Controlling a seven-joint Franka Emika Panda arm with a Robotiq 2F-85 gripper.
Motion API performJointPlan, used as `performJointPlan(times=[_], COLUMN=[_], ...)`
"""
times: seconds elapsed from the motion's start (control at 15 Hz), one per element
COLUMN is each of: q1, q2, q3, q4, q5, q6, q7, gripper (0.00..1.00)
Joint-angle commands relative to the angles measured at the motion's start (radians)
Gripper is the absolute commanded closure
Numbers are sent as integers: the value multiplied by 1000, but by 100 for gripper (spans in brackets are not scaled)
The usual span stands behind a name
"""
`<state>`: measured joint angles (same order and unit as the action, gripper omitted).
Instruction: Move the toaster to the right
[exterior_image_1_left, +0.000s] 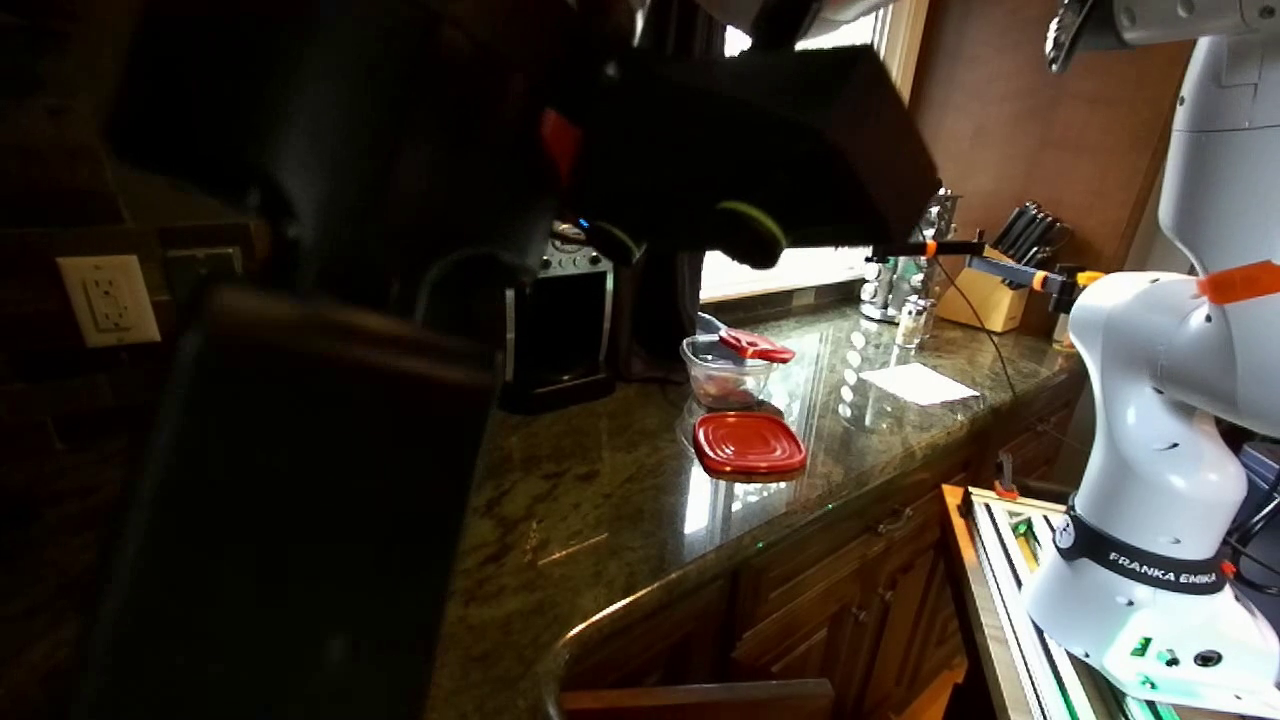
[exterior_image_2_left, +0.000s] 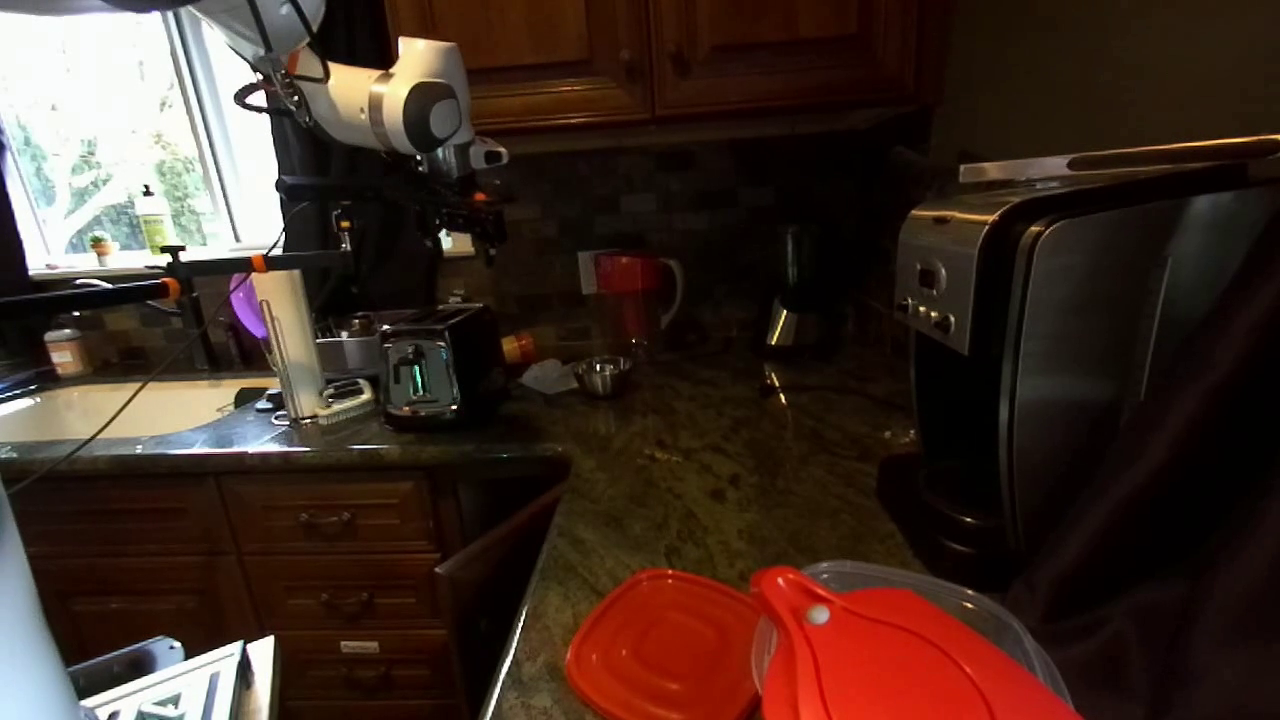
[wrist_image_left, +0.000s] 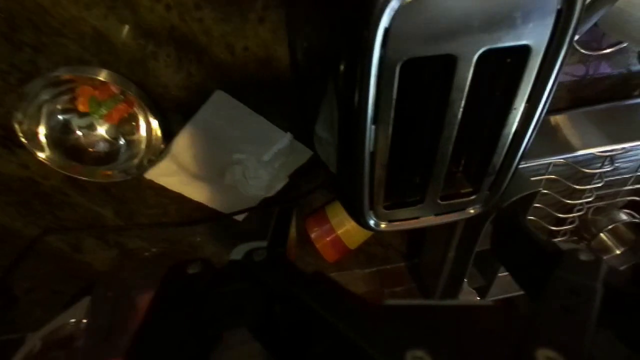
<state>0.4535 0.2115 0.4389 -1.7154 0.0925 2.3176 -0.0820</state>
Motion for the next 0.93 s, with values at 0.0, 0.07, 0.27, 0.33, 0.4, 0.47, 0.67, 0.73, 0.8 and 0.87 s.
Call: performJointPlan(times=[0.0,0.07,0.27,0.33,0.4,0.47,0.67,0.73,0.8,0.87], q1=[35,37,18,12,6,-4,-38,-48,-56,-62], q2=[111,131,175,186,194,202,215,219,223,227], q3=[17,25,59,69,80,95,140,152,162,170], q4=[100,115,131,137,139,141,134,133,132,132], q5=[-20,-6,45,61,77,100,170,190,207,222], q6=[18,22,39,43,48,52,55,52,48,45], q7=[-56,-92,-245,-287,-331,-385,-537,-577,-608,-627], gripper=[0,0,0,0,0,0,0,0,0,0])
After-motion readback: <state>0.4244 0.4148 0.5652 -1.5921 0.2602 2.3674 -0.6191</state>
